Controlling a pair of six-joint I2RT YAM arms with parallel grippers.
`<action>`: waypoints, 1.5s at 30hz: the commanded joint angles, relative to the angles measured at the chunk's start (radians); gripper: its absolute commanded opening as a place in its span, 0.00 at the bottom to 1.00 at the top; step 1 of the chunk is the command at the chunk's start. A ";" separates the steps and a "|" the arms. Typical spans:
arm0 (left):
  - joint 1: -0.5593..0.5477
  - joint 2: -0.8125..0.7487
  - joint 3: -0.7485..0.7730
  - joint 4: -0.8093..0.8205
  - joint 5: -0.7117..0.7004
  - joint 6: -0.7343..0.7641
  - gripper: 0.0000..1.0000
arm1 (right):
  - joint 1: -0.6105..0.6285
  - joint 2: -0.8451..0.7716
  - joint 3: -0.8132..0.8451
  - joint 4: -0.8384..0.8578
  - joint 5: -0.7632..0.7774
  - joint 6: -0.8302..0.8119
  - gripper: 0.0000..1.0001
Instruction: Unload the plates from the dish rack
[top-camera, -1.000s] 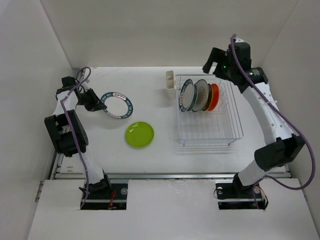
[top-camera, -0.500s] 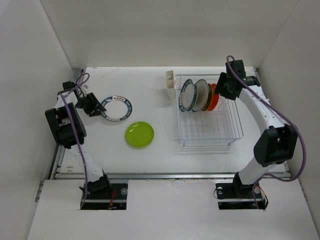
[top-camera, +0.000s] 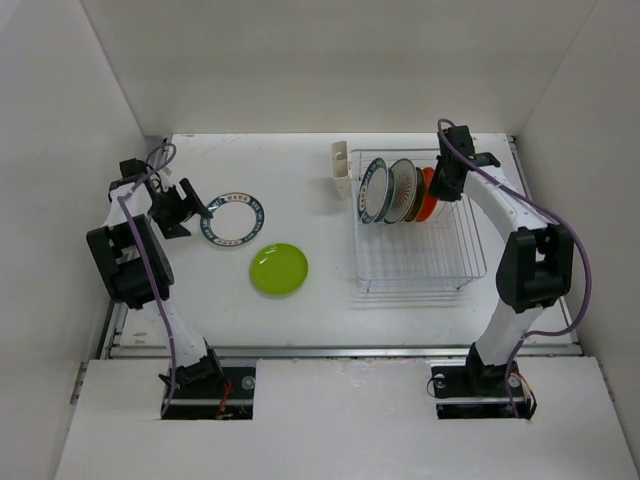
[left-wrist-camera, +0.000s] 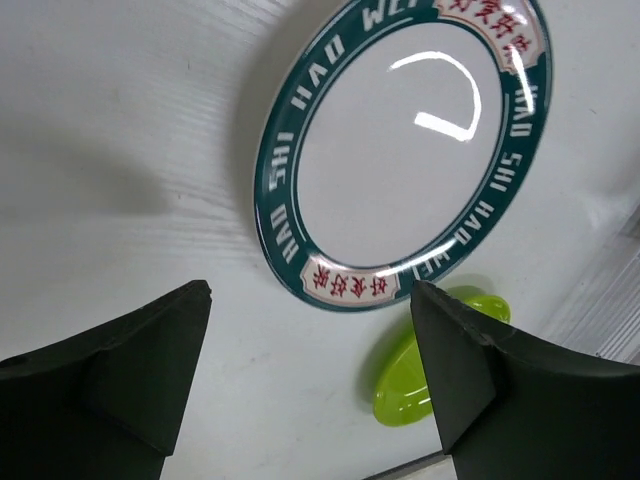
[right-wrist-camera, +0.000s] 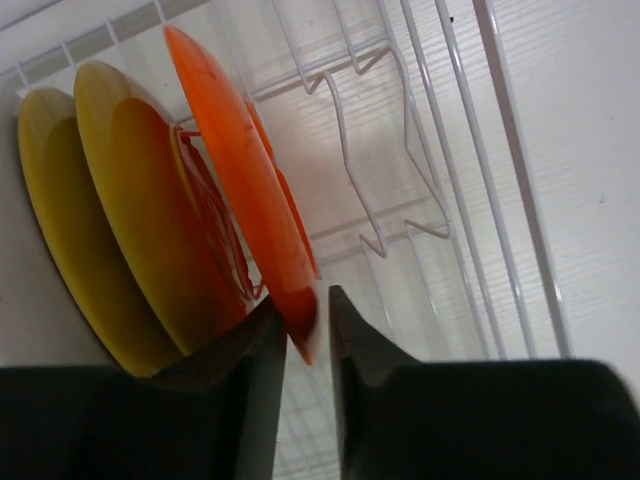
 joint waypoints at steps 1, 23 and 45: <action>0.004 -0.162 -0.009 -0.031 -0.066 0.036 0.79 | -0.002 0.017 0.041 0.063 0.006 -0.004 0.26; -0.016 -0.512 0.013 -0.309 -0.222 0.276 0.80 | 0.081 -0.321 0.252 -0.236 0.494 -0.035 0.00; -0.016 -0.594 -0.065 -0.351 -0.343 0.285 0.81 | 0.628 0.185 0.175 0.250 -0.606 -0.059 0.00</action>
